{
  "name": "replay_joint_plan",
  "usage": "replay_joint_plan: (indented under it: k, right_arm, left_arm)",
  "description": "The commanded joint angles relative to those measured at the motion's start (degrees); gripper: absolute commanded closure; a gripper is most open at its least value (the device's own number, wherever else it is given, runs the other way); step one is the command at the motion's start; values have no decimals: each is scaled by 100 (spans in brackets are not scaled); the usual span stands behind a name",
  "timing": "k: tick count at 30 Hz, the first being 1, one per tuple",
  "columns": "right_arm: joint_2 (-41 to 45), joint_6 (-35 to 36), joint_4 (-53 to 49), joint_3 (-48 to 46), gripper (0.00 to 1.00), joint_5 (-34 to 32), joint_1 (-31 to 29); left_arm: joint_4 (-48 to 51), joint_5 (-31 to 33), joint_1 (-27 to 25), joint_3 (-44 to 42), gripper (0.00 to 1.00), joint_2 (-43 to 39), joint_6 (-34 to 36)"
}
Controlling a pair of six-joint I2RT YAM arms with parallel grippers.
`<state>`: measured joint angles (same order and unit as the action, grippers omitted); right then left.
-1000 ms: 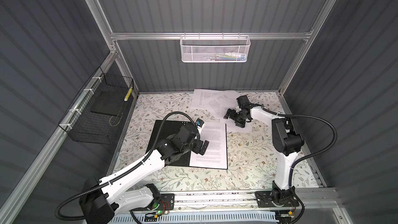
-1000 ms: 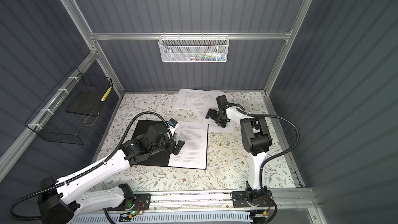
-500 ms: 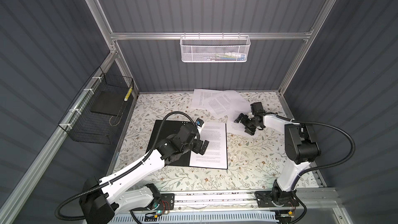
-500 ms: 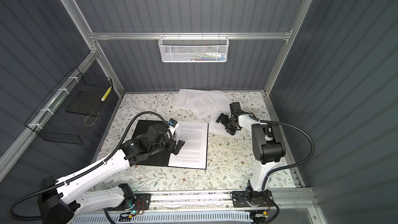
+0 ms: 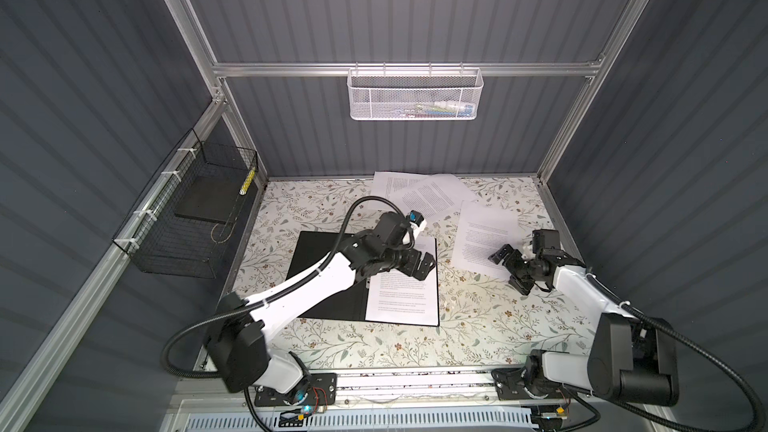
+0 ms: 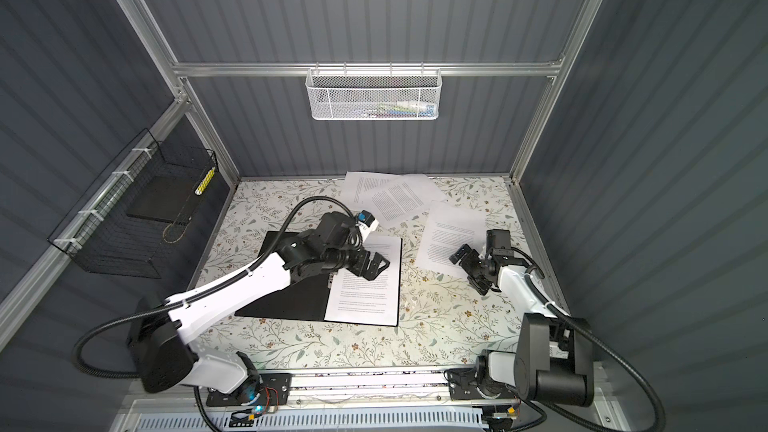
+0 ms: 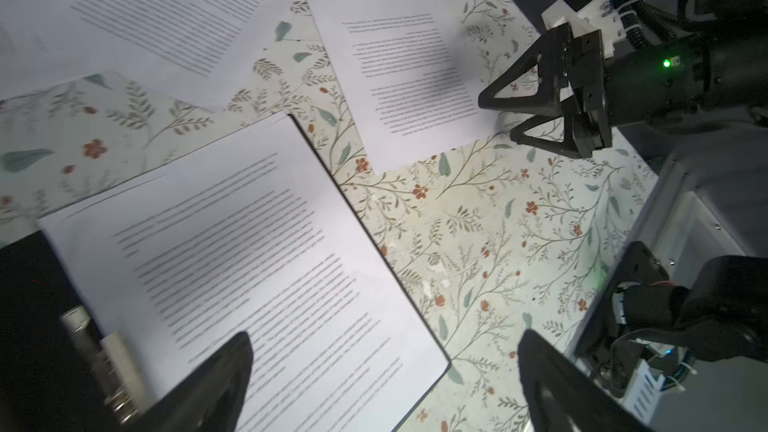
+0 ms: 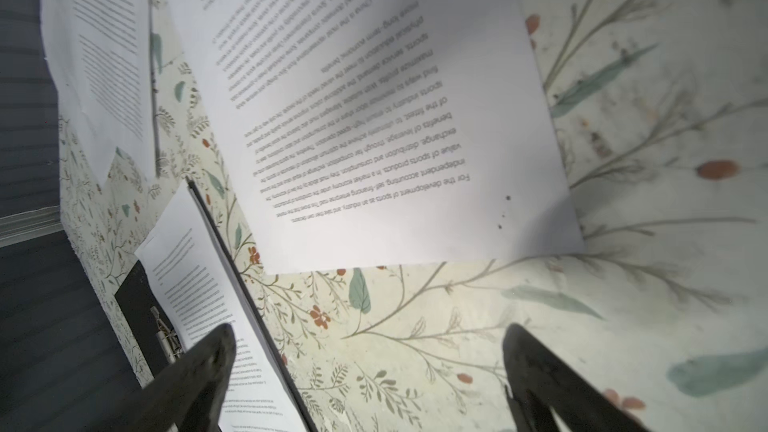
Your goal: Put the files into the folder
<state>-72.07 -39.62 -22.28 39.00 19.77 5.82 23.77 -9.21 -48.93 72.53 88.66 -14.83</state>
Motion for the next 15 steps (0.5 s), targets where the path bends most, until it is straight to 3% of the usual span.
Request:
replay_joint_plan:
  k: [1, 4, 7, 15]
  right_arm:
    - [422, 263, -319, -113, 1, 61, 30]
    - [741, 361, -363, -219, 1, 156, 80]
    - [1186, 454, -338, -417, 1, 134, 102]
    - [1841, 358, -496, -748, 1, 9, 277]
  left_arm:
    - [14, -1163, -1, 678, 0, 980, -235]
    - [225, -1597, -79, 1708, 0, 2115, -207]
    - [511, -1601, -206, 2669, 0, 3063, -45]
    - [1025, -1950, -247, 4635, 0, 4846, 26]
